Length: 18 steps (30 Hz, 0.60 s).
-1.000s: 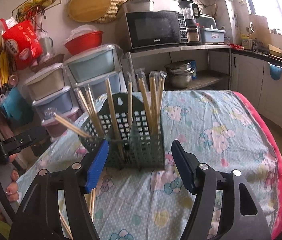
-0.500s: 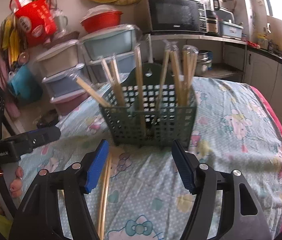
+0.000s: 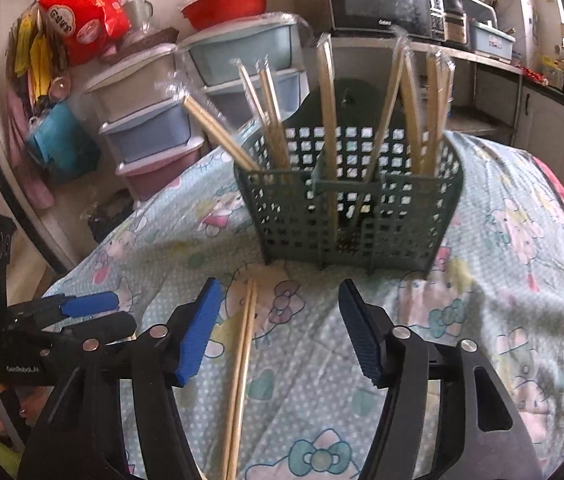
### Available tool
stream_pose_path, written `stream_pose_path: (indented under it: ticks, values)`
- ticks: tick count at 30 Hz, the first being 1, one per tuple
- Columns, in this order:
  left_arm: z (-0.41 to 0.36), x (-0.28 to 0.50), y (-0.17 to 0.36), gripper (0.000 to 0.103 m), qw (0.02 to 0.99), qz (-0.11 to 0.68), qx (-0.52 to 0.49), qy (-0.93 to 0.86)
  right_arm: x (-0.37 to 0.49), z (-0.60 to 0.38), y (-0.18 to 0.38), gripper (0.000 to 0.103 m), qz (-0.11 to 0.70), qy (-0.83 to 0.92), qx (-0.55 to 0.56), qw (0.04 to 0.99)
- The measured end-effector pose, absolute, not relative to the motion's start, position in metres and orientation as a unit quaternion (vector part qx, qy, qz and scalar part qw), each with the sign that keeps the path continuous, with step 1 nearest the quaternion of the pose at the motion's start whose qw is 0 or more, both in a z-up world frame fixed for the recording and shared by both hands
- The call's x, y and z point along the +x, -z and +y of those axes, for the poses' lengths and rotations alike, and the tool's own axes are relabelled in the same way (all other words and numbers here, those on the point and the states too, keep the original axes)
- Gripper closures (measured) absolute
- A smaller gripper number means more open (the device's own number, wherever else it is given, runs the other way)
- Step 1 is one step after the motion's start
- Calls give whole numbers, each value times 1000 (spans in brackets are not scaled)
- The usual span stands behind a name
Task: Organize utensils
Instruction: 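Close the left tool on a chopstick while the right tool grasps another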
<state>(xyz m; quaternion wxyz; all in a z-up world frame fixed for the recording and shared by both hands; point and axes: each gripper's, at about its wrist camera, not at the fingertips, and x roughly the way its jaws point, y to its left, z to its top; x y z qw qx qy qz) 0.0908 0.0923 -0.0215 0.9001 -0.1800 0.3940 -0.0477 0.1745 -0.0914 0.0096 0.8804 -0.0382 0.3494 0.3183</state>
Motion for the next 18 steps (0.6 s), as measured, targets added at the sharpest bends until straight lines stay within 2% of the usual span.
stream_pose_path:
  ticks: [10, 14, 18]
  values:
    - [110, 68, 38, 47, 880, 426, -207, 37, 181, -62, 11, 53, 380, -330, -58, 862]
    - [111, 67, 47, 59, 867, 441, -226, 47, 185, -51, 22, 56, 394, -334, -66, 854]
    - [110, 74, 54, 59, 860, 451, -234, 48, 192, -40, 32, 59, 413, -334, -73, 844]
